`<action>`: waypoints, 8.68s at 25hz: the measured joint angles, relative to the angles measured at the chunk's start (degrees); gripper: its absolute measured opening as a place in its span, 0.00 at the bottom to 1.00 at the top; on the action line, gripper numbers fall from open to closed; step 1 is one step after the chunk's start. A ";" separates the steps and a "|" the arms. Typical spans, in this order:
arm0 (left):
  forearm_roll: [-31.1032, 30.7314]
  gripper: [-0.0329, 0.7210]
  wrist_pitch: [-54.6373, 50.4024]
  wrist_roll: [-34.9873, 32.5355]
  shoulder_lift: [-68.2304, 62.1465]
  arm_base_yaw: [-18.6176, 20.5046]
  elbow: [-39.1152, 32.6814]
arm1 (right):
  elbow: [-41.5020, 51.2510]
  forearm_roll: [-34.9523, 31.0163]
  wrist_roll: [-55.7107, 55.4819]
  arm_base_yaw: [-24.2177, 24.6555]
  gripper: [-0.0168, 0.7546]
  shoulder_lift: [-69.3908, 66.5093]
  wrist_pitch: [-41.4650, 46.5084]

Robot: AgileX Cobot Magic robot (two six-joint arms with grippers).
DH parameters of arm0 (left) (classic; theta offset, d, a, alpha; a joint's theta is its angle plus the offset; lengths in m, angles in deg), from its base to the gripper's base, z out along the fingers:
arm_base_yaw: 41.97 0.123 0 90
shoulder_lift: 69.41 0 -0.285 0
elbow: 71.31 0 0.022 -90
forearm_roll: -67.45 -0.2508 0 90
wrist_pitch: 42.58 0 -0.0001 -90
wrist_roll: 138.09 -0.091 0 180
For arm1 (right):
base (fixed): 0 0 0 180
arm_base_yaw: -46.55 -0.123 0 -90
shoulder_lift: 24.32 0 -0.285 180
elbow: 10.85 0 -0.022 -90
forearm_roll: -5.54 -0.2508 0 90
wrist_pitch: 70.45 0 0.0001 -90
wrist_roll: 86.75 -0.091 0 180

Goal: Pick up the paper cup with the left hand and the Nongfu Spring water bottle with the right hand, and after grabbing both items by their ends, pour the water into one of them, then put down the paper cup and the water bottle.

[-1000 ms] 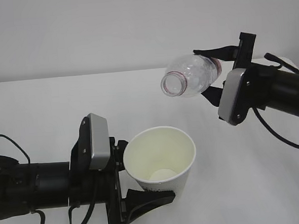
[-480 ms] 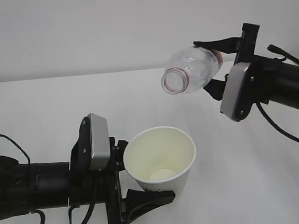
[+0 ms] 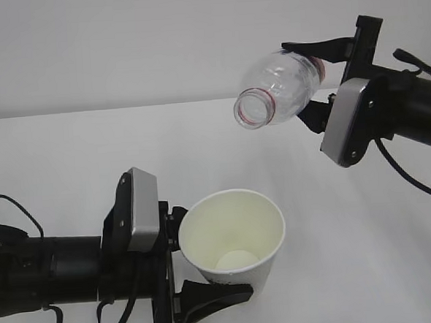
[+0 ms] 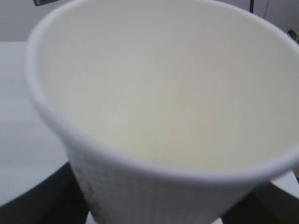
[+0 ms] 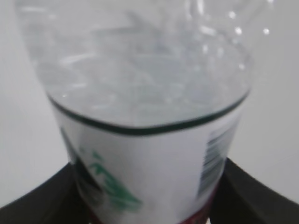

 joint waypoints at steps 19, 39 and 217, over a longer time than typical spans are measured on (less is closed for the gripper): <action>-1.23 0.76 0.00 0.00 0.00 0.00 0.00 | 0.00 -1.62 0.56 0.00 0.65 0.35 0.00; -2.45 0.76 0.00 0.00 0.00 0.00 0.00 | 0.00 -1.62 7.96 0.00 0.65 0.35 0.00; -3.41 0.75 -0.90 3.28 0.00 0.00 0.00 | 0.00 -2.84 14.42 0.00 0.65 2.88 -0.58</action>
